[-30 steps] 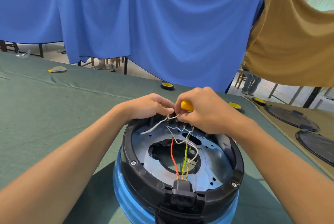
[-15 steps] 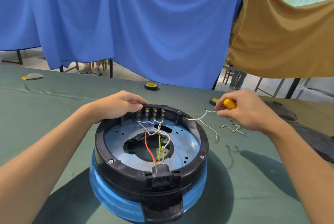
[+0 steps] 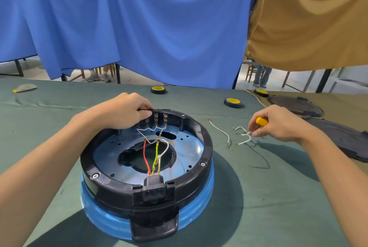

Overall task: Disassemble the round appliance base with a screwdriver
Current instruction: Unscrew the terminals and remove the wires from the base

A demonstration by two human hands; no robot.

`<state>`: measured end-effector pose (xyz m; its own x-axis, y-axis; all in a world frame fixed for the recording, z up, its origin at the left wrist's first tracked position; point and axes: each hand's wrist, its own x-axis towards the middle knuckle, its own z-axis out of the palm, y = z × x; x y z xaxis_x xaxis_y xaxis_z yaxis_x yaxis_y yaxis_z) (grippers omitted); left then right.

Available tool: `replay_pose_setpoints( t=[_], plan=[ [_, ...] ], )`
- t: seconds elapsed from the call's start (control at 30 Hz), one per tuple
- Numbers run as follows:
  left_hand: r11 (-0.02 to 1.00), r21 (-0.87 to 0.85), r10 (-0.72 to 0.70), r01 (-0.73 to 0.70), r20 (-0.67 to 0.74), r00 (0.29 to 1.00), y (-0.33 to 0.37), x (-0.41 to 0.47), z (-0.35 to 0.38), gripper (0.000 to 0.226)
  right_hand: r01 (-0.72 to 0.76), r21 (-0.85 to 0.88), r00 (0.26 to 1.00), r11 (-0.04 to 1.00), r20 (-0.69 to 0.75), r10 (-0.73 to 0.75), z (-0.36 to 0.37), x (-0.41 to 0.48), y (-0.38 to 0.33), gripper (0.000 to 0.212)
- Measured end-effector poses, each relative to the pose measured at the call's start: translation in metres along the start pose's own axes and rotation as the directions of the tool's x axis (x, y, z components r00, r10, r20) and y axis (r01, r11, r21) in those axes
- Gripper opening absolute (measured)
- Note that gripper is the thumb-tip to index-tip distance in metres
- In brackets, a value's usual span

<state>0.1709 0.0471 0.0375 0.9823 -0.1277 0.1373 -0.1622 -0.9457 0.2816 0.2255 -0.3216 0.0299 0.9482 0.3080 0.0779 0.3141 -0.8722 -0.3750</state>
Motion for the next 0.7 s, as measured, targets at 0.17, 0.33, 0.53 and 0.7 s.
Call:
replay_pose_setpoints(
  t=[0.17,0.33,0.53,0.7],
  plan=[
    [1.000,-0.021,0.023,-0.023,-0.019,1.000,0.002,0.000,0.004,0.026,-0.013,-0.087,0.996,0.996,0.083,0.020,0.007,-0.001,0.004,0.017],
    [0.999,-0.033,0.018,-0.019,-0.027,0.999,0.002,-0.001,0.007,0.030,-0.001,-0.105,0.988,0.994,0.156,0.017,0.002,0.000,0.002,0.015],
    [0.999,-0.052,0.011,-0.012,-0.022,1.000,0.003,-0.004,0.007,0.031,0.018,-0.043,0.988,0.999,0.155,-0.011,-0.014,-0.010,-0.012,0.007],
    [0.998,-0.064,-0.017,0.017,0.004,1.000,0.003,-0.005,0.004,0.031,0.092,0.353,0.994,0.931,0.017,-0.104,-0.038,-0.022,-0.046,0.010]
  ],
)
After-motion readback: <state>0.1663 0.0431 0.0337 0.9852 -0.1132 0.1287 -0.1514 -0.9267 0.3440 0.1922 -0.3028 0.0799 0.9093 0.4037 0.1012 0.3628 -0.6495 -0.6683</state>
